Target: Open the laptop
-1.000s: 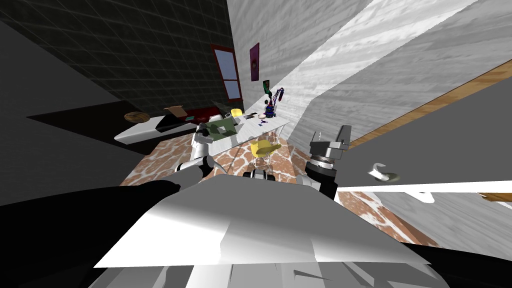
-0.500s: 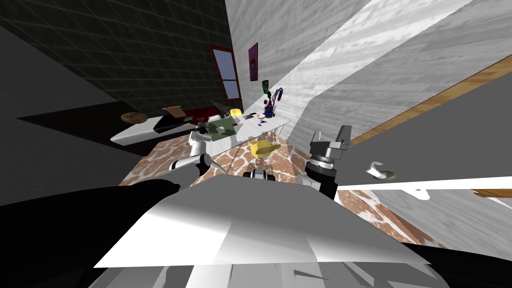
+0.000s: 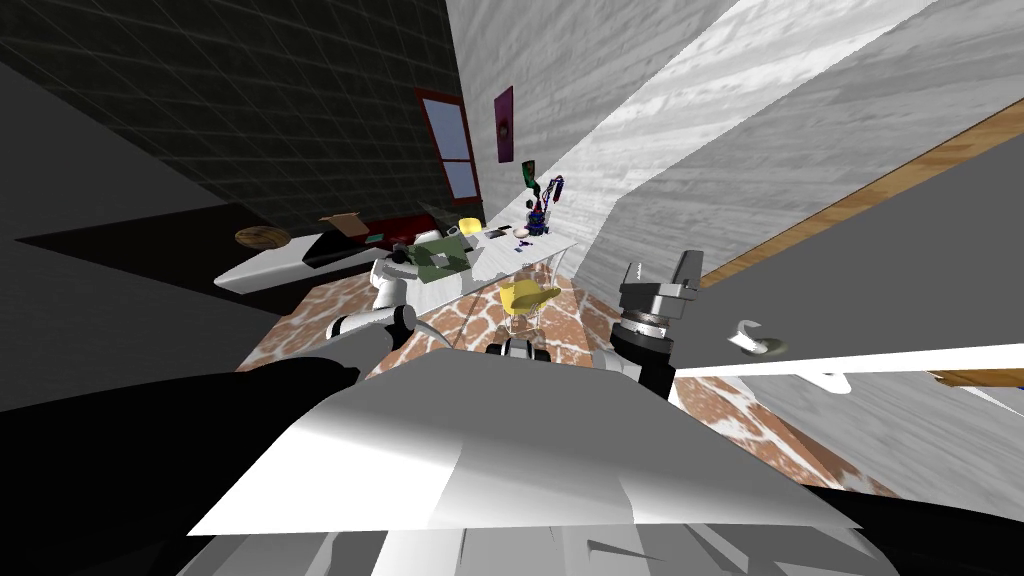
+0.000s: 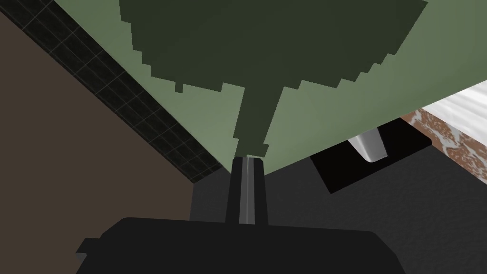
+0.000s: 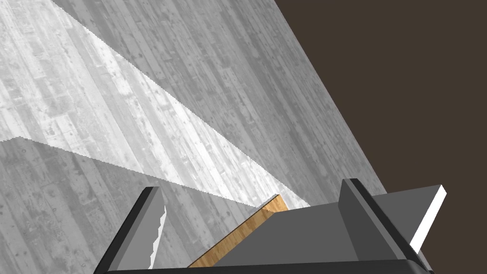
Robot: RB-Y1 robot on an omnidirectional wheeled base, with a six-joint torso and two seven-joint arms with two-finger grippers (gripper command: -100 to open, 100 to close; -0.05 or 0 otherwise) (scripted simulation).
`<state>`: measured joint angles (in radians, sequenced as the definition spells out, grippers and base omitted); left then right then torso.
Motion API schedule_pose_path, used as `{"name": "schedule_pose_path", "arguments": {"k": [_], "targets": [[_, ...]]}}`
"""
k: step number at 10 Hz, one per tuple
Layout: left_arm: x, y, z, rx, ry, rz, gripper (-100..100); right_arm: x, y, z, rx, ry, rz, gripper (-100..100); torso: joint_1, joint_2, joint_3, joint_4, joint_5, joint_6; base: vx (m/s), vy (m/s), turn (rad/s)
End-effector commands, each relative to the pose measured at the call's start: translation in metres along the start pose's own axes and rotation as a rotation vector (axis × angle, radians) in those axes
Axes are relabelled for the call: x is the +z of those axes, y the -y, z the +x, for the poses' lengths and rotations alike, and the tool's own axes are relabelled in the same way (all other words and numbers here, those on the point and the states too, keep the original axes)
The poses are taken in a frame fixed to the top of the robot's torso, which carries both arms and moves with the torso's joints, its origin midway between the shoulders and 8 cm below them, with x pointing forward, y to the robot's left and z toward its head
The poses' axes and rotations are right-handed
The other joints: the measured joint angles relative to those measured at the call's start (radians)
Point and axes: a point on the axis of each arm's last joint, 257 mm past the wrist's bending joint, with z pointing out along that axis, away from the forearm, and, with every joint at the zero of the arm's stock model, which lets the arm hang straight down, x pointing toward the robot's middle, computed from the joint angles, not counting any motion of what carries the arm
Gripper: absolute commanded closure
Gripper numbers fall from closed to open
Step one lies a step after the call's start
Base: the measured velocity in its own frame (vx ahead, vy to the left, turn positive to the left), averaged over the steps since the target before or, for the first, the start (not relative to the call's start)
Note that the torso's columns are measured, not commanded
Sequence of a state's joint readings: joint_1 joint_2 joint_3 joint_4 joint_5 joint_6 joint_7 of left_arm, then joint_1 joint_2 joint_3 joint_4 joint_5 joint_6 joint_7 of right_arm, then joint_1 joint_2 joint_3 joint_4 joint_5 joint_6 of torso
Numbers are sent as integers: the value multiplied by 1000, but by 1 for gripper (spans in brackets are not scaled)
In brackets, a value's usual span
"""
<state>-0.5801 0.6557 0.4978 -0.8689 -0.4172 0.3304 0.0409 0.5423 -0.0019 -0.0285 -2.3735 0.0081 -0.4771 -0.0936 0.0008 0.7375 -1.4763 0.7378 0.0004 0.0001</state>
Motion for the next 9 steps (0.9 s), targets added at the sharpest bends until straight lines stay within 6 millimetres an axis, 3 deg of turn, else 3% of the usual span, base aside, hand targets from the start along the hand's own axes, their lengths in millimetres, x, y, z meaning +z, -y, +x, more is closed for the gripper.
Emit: {"name": "schedule_pose_path", "arguments": {"k": [1,2,5,6,9], "targets": [[0,-1,4,-39,-19,-8,100,0,0,0,0,0,0,0,0,0,0,0,0,0,0,0,0],[5,-6,-8,24,-18,-53,100,0,0,0,0,0,0,0,-1,0,0,0,0,0,0,3,-55],[5,-6,0,-33,-45,-53,100,0,0,0,0,0,0,0,0,0,0,0,0,0,0,2,-12],[9,-13,-13,28,-46,-100,100,0,0,0,0,0,0,0,-1,0,0,0,0,0,-1,4,-60],[9,-12,-5,-25,-73,-99,100,0,0,0,0,0,0,0,0,0,0,0,0,0,-1,2,-11]]}}
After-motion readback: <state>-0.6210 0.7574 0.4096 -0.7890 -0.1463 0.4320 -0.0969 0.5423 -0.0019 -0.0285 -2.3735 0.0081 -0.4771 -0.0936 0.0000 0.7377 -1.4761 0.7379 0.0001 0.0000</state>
